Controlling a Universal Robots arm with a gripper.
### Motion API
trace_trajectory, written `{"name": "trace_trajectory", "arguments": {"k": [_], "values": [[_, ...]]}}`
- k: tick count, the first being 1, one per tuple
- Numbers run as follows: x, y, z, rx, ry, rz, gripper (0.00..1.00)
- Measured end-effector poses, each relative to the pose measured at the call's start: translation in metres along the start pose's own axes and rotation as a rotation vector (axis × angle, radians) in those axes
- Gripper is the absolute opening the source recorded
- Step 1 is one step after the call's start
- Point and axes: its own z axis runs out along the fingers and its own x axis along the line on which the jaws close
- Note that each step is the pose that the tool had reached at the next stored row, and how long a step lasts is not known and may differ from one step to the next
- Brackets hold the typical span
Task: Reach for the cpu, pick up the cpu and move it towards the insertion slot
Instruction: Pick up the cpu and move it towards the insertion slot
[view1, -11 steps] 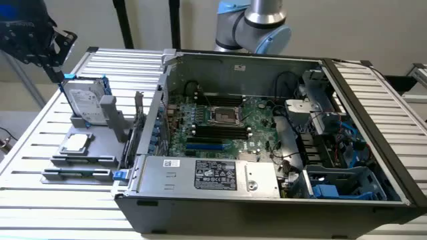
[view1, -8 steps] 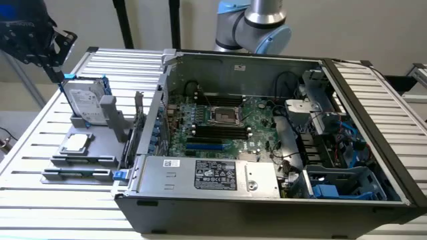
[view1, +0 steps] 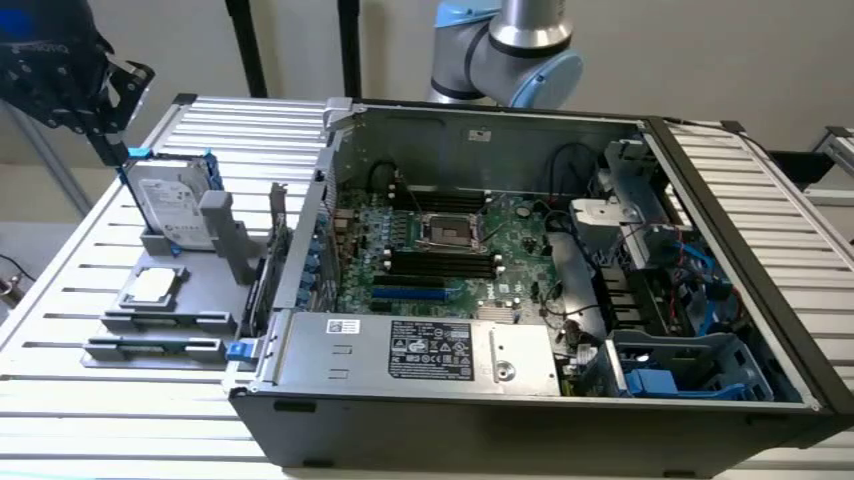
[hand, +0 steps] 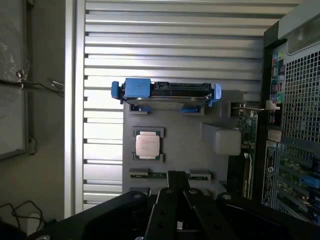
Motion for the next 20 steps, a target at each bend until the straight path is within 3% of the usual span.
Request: {"name": "trace_trajectory", "arguments": {"k": [4,12,20], "values": [[0.002,0.0001,0.0,0.0001,0.0001,0.0,0.11],[0.035,0.0043,0.0025,0.0,0.0,0.0,0.11],[0.038,0.0067,0.0038,0.0,-0.0001,-0.001,0.12]]}}
